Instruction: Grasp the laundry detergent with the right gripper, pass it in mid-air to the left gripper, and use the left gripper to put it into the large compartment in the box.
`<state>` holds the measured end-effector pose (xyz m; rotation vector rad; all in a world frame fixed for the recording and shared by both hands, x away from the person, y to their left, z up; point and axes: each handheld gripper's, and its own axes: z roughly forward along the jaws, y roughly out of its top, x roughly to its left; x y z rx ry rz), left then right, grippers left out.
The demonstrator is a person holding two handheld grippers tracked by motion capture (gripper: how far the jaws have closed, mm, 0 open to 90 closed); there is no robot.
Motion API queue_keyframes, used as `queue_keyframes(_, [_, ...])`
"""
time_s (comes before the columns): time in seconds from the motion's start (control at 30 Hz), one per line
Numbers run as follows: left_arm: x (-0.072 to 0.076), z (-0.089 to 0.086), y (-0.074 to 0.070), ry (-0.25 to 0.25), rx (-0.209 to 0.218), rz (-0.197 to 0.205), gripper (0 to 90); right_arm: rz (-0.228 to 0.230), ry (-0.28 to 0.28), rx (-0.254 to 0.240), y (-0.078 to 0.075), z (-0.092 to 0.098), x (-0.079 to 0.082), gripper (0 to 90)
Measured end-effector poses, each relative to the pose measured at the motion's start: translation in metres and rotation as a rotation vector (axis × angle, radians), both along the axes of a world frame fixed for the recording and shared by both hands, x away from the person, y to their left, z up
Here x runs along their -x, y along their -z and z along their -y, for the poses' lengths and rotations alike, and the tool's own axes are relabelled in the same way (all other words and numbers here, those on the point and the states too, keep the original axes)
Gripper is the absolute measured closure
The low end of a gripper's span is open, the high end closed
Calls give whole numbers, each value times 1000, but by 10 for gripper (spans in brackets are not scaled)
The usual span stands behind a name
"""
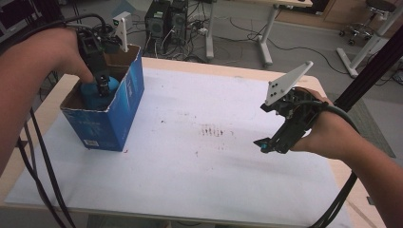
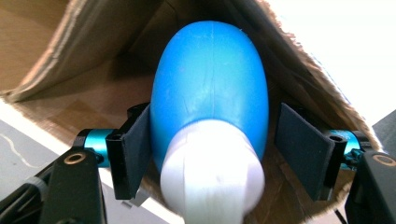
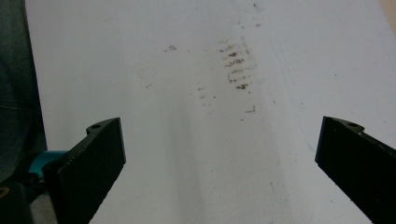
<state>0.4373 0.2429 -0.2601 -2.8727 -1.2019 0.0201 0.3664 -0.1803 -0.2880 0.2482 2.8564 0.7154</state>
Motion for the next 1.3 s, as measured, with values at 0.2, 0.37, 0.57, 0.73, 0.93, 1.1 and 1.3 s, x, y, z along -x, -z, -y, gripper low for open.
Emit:
queue_keyframes(0.2, [3, 2, -15, -11, -11, 22, 248, 9, -17, 10, -3, -3, 2, 7])
queue_keyframes(0.37, [6, 3, -29, -5, -15, 48, 232, 8, -17, 8, -8, -1, 1, 7])
queue_keyframes(0.57, [13, 14, -46, 47, -19, 71, 191, -2, -24, 12, -14, 3, -2, 7])
queue_keyframes(0.73, [17, 25, -52, 94, -17, 82, 155, -10, -51, 22, -15, 4, -5, 7])
queue_keyframes(0.93, [24, 53, -56, 218, 8, 53, 114, -31, -75, 61, -16, 4, -13, 7])
queue_keyframes(1.1, [26, 73, -59, 306, 28, 44, 89, -46, -81, 104, -18, 4, -20, 7])
queue_keyframes(1.3, [26, 93, -62, 395, 48, 29, 65, -61, -90, 156, -21, 2, -28, 7])
